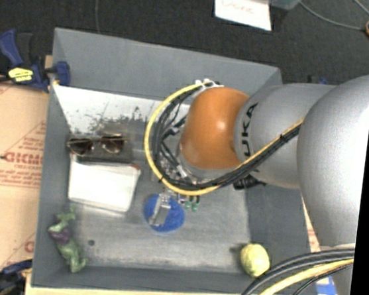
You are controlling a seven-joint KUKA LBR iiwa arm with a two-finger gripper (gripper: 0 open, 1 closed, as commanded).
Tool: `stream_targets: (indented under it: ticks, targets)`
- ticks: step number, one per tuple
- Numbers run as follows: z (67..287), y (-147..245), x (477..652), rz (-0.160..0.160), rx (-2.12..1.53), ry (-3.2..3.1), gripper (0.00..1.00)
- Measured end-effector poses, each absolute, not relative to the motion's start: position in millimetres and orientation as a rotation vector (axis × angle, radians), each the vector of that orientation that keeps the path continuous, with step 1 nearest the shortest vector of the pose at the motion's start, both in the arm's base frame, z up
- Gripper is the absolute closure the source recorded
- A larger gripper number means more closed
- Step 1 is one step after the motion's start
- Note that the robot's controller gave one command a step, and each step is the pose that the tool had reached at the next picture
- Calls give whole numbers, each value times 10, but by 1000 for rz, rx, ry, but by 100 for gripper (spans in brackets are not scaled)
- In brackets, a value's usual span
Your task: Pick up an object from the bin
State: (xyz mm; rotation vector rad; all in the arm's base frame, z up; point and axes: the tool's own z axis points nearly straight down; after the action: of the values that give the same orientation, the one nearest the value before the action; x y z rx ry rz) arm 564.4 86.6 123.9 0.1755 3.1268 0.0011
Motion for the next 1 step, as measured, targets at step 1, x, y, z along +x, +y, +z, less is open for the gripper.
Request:
stream_targets:
  ticks: [1]
  targets:
    - [733,759,5565,2,448,3106,0]
